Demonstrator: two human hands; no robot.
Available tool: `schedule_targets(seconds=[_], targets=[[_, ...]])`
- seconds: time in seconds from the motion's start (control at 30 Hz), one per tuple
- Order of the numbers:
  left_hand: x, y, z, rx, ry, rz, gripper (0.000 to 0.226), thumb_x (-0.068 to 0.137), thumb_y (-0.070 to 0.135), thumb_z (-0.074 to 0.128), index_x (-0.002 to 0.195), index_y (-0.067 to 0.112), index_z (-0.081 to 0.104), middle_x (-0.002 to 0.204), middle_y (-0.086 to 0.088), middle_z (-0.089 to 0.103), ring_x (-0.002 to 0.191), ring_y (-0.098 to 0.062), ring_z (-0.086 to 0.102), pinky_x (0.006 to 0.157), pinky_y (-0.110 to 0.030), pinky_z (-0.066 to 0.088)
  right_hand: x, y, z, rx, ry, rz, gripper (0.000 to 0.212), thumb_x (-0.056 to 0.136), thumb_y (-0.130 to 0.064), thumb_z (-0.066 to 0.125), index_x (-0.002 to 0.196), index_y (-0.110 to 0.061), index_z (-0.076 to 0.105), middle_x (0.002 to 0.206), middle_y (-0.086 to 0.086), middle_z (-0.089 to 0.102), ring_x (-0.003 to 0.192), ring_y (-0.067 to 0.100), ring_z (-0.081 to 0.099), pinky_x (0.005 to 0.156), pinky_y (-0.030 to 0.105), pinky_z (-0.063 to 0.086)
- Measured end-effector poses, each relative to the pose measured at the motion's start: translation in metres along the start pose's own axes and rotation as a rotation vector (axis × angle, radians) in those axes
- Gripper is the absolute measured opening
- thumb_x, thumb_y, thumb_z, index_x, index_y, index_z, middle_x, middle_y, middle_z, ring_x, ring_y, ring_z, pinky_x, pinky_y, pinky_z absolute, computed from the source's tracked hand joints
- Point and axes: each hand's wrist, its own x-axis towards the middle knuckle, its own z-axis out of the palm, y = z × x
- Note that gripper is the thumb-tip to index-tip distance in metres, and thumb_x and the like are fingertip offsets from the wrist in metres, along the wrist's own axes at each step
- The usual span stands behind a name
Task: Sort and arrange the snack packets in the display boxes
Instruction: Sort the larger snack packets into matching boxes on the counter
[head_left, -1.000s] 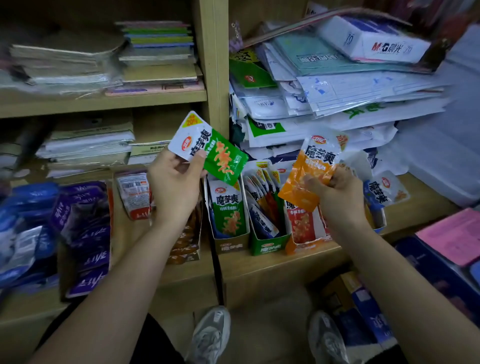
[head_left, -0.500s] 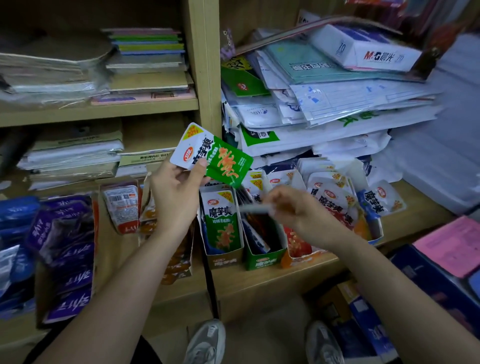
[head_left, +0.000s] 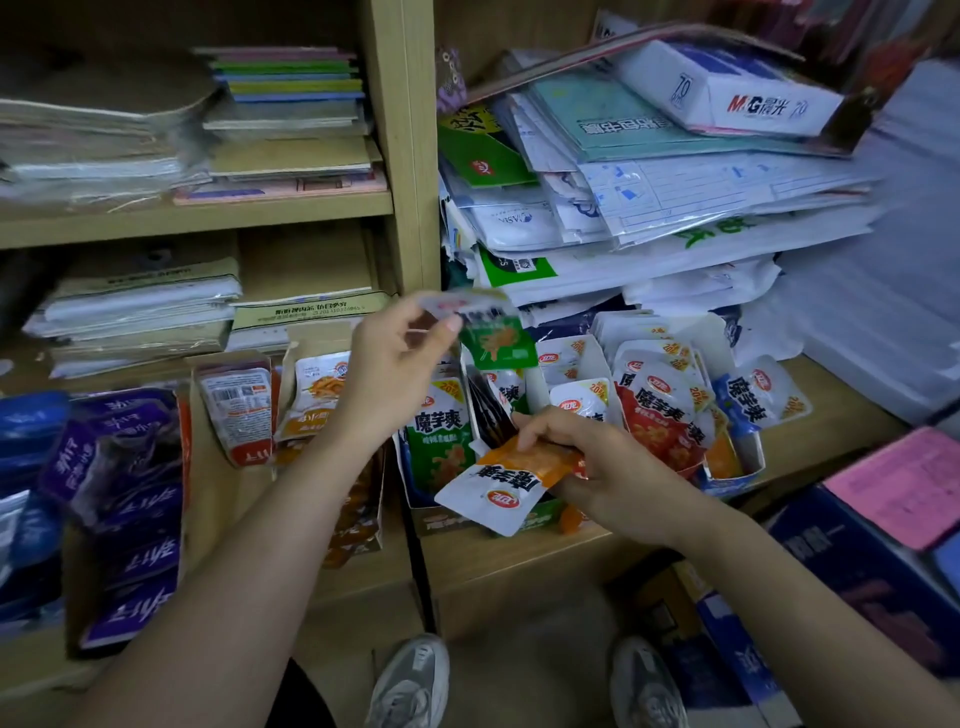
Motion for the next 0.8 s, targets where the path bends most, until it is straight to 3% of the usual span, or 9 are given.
schedule_targets(seconds=[0.13, 0.23, 0.3, 0.37, 0.43, 0.53, 0.6, 0.7, 0.8], targets=[[0.001, -0.008, 0.007, 0.300, -0.226, -0.043, 0.033, 0.104, 0.024, 0.055, 0.081, 0.047, 0.057, 0.087, 0.004, 0.054, 0.103, -0.021, 0.051, 0.091, -0.043, 0.042, -0.003, 0.004, 0.001, 0.042, 0.011, -0.005, 0.030, 0.093, 0.003, 0.063, 0.113, -0.019, 0.059, 0.127, 0.000, 0.063, 0.128, 0.017, 0.053, 0.094, 0.037, 0.053], [0.001, -0.004, 0.011, 0.429, -0.263, -0.117, 0.042, 0.106, 0.030, 0.048, 0.065, 0.033, 0.041, 0.085, 0.010, 0.040, 0.102, -0.005, 0.029, 0.099, -0.041, 0.024, -0.007, 0.006, -0.002, 0.039, 0.060, -0.012, 0.028, 0.094, -0.001, 0.063, 0.113, -0.021, 0.060, 0.127, -0.002, 0.065, 0.122, 0.014, 0.059, 0.090, 0.033, 0.055], [0.003, -0.005, 0.012, 0.466, -0.282, -0.098, 0.042, 0.106, 0.034, 0.047, 0.064, 0.034, 0.042, 0.080, 0.013, 0.041, 0.106, -0.010, 0.033, 0.096, -0.041, 0.022, -0.010, 0.007, -0.005, 0.028, 0.134, -0.017, 0.024, 0.095, -0.004, 0.063, 0.111, -0.022, 0.063, 0.114, -0.006, 0.069, 0.101, 0.009, 0.066, 0.076, 0.026, 0.055], [0.003, -0.007, 0.012, 0.461, -0.289, -0.057, 0.039, 0.105, 0.037, 0.049, 0.066, 0.038, 0.047, 0.071, 0.016, 0.044, 0.103, -0.017, 0.039, 0.089, -0.041, 0.024, -0.012, 0.008, -0.010, 0.062, 0.268, 0.012, 0.014, 0.098, -0.011, 0.061, 0.109, -0.018, 0.064, 0.093, -0.002, 0.068, 0.076, 0.017, 0.064, 0.061, 0.032, 0.052], [0.003, -0.011, 0.012, 0.411, -0.272, -0.007, 0.029, 0.104, 0.036, 0.053, 0.075, 0.040, 0.059, 0.064, 0.021, 0.047, 0.094, -0.018, 0.040, 0.085, -0.041, 0.027, -0.016, 0.011, -0.016, 0.162, 0.436, 0.077, 0.010, 0.099, -0.017, 0.059, 0.103, -0.010, 0.064, 0.088, 0.011, 0.069, 0.078, 0.033, 0.066, 0.064, 0.045, 0.057], [0.001, -0.011, 0.017, 0.398, -0.304, 0.020, 0.022, 0.104, 0.033, 0.053, 0.087, 0.027, 0.067, 0.065, 0.019, 0.051, 0.092, -0.019, 0.040, 0.085, -0.038, 0.027, -0.020, 0.015, -0.024, 0.199, 0.623, 0.165, 0.014, 0.101, -0.019, 0.057, 0.098, -0.009, 0.067, 0.090, 0.006, 0.074, 0.083, 0.021, 0.073, 0.074, 0.041, 0.062], [0.000, -0.010, 0.022, 0.493, -0.369, -0.010, 0.029, 0.105, 0.038, 0.048, 0.093, 0.021, 0.068, 0.075, 0.015, 0.053, 0.100, -0.020, 0.039, 0.080, -0.035, 0.021, -0.021, 0.016, -0.025, 0.252, 0.673, 0.227, 0.014, 0.101, -0.019, 0.057, 0.098, -0.011, 0.068, 0.090, 0.001, 0.076, 0.084, 0.014, 0.074, 0.076, 0.039, 0.062], [0.000, -0.007, 0.027, 0.649, -0.482, -0.073, 0.037, 0.108, 0.044, 0.033, 0.119, 0.031, 0.067, 0.114, 0.019, 0.056, 0.113, -0.016, 0.034, 0.089, -0.038, 0.019, -0.022, 0.020, -0.025, 0.302, 0.679, 0.296, 0.014, 0.102, -0.021, 0.057, 0.098, -0.014, 0.068, 0.092, -0.002, 0.077, 0.085, 0.013, 0.075, 0.075, 0.038, 0.062], [-0.001, -0.005, 0.028, 0.589, -0.436, -0.027, 0.042, 0.100, 0.049, 0.035, 0.133, 0.041, 0.060, 0.131, 0.021, 0.053, 0.118, -0.013, 0.032, 0.088, -0.036, 0.017, -0.021, 0.019, -0.026, 0.323, 0.681, 0.344, 0.019, 0.102, -0.023, 0.057, 0.098, -0.009, 0.068, 0.090, 0.001, 0.076, 0.083, 0.014, 0.075, 0.075, 0.039, 0.063]])
